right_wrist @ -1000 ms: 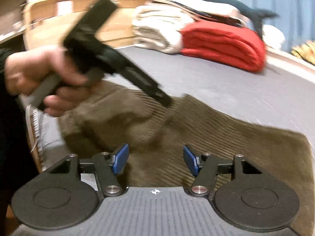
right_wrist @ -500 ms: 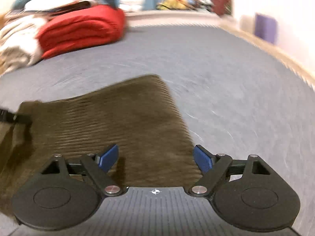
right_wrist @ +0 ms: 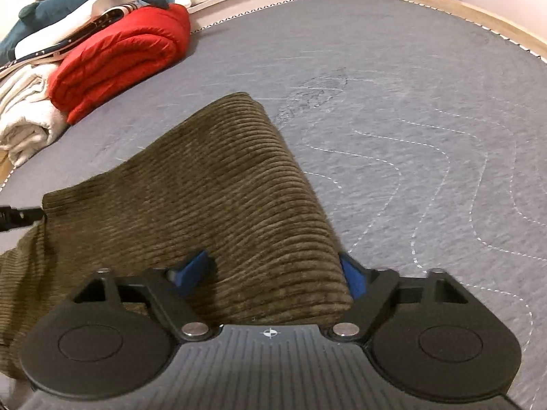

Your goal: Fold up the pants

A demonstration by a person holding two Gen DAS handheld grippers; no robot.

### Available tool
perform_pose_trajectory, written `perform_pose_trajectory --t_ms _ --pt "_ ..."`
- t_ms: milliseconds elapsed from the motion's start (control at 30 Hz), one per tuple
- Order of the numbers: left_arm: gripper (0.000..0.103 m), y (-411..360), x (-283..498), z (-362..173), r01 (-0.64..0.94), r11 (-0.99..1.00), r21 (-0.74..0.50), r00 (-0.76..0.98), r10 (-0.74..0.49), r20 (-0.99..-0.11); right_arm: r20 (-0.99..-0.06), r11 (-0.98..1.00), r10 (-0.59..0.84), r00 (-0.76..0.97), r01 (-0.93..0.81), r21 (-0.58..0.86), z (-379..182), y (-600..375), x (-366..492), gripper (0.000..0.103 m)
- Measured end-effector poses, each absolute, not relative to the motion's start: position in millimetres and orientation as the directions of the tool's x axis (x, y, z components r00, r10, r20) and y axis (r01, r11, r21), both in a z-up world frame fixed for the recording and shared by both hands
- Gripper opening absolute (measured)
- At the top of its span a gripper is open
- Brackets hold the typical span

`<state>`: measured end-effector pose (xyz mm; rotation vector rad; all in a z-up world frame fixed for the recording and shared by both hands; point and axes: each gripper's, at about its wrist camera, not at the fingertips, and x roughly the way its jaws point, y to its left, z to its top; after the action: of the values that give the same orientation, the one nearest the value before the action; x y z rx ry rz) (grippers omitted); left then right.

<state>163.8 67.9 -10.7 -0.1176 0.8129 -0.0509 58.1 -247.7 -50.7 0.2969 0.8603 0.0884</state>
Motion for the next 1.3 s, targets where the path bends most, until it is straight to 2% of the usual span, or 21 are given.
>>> perform_pose_trajectory --t_ms 67,167,233,300,333,367,533,600,700,733,767,800,833,933,1000,1067,1133,1267,1300 --pt "0.044 68.9 160.3 -6.2 0.018 0.986 -0.167 0.687 -0.134 -0.714 -0.725 0.959 0.178 0.666 0.049 0.281 -44.5 -243.6 58.2 0.055" --pt "0.044 56.6 152.7 -4.1 0.086 0.979 -0.182 0.672 -0.192 -0.715 -0.693 0.959 0.188 0.696 0.023 0.283 -33.7 -241.0 54.2 0.03" --pt "0.046 46.8 147.7 1.3 0.138 0.97 -0.199 0.672 -0.239 -0.701 -0.66 0.97 0.19 0.726 -0.035 0.241 -22.5 -228.3 48.5 0.027" --pt "0.059 40.8 140.3 8.5 0.193 0.946 -0.26 0.67 -0.321 -0.67 -0.609 0.974 0.22 0.762 -0.138 0.178 -10.8 -206.7 38.4 0.026" --pt "0.07 39.0 137.2 11.6 0.209 0.932 -0.295 0.671 -0.356 -0.65 -0.577 0.968 0.252 0.777 -0.207 0.144 -4.6 -193.0 31.6 0.025" --pt "0.075 37.0 133.4 15.5 0.224 0.917 -0.332 0.671 -0.391 -0.63 -0.549 0.957 0.282 0.787 -0.268 0.108 0.4 -179.3 24.0 0.025" --pt "0.082 29.6 131.4 15.5 0.296 0.806 -0.512 0.593 -0.575 -0.563 -0.459 0.85 0.432 0.777 -0.52 -0.08 10.2 -112.8 -14.9 0.025" --pt "0.082 26.7 133.3 11.6 0.303 0.803 -0.514 0.571 -0.585 -0.577 -0.451 0.804 0.469 0.759 -0.578 -0.137 8.2 -92.5 -25.6 0.025" --pt "0.082 28.2 137.3 4.0 0.274 0.84 -0.469 0.569 -0.535 -0.625 -0.453 0.74 0.51 0.732 -0.641 -0.204 4.4 -66.4 -37.2 0.025" --pt "0.071 30.2 138.9 0.2 0.254 0.859 -0.445 0.572 -0.504 -0.648 -0.453 0.723 0.521 0.723 -0.656 -0.215 3.6 -59.4 -39.7 0.025" --pt "0.037 33.0 141.2 -4.1 0.231 0.88 -0.416 0.579 -0.468 -0.668 -0.454 0.715 0.526 0.719 -0.663 -0.222 3.3 -53.6 -40.0 0.025" --pt "0.024 38.1 144.2 -7.8 0.206 0.897 -0.391 0.58 -0.433 -0.69 -0.46 0.712 0.528 0.714 -0.667 -0.218 3.6 -49.0 -38.6 0.025" --pt "0.019 45.3 146.9 -11.2 0.188 0.901 -0.392 0.571 -0.425 -0.702 -0.465 0.714 0.528 0.711 -0.668 -0.21 4.1 -46.1 -35.6 0.025" --pt "0.017 65.0 142.2 -12.6 0.149 0.919 -0.366 0.585 -0.38 -0.716 -0.47 0.71 0.548 0.692 -0.682 -0.176 7.0 -37.0 -28.4 0.028" --pt "0.017 79.1 134.1 -6.9 0.136 0.939 -0.317 0.612 -0.331 -0.718 -0.472 0.684 0.577 0.667 -0.71 -0.168 10.5 -25.6 -27.7 0.035" --pt "0.017 102.3 123.5 -0.6 0.102 0.949 -0.3 0.634 -0.294 -0.715 -0.472 0.632 0.633 0.613 -0.762 -0.141 17.2 -11.5 -32.2 0.052" --pt "0.017 129.8 113.0 2.9 0.045 0.959 -0.281 0.652 -0.241 -0.718 -0.441 0.58 0.722 0.533 -0.814 -0.036 29.6 -8.8 -36.2 0.061" --pt "0.017 193.9 81.8 6.5 -0.114 0.958 -0.263 0.66 -0.125 -0.741 -0.333 0.467 0.857 0.394 -0.866 0.178 49.6 -10.6 -28.6 0.064" --pt "0.017 205.8 74.4 7.8 -0.153 0.958 -0.243 0.659 -0.085 -0.747 -0.318 0.471 0.861 0.397 -0.858 0.206 51.3 -11.2 -24.9 0.069"
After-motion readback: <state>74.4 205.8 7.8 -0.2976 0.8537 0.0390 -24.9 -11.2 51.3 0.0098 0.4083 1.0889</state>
